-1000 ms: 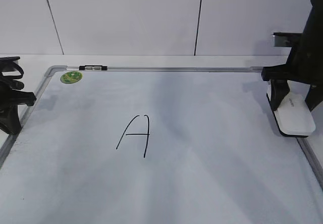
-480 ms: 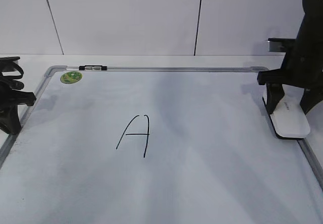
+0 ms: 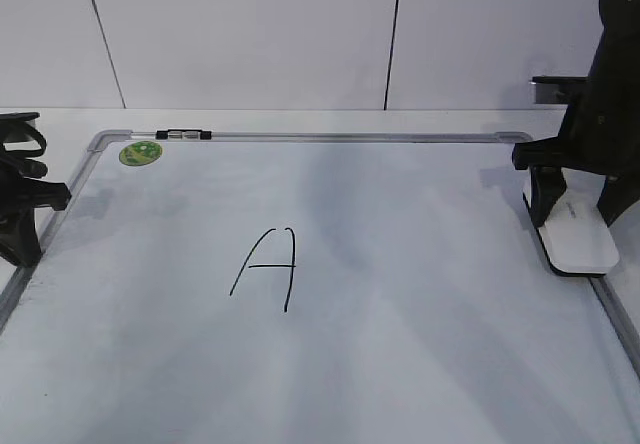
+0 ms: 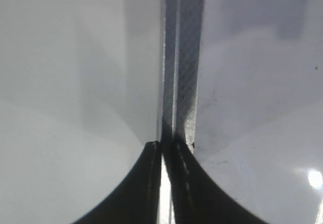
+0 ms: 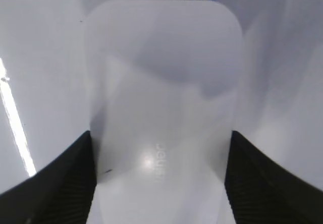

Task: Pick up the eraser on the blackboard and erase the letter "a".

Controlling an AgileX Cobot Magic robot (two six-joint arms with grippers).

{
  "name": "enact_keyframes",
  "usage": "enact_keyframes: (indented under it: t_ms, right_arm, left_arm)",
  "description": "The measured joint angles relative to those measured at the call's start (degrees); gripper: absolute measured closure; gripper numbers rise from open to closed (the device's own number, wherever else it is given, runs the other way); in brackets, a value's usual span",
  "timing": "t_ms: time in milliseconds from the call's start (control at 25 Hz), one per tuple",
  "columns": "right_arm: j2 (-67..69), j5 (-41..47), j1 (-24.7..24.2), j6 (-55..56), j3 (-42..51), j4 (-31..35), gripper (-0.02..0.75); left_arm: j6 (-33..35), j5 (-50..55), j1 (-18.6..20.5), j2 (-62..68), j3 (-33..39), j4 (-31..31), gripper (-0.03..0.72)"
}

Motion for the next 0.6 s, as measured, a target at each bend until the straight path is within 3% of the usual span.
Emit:
enact_keyframes:
  t_ms: [600]
  right_arm:
    - [0.00,0.00,0.00,-0.10,0.00,0.40,0.182]
  left_arm:
    - [0.00,0.00,0.00,0.00,0.00,0.00,0.657]
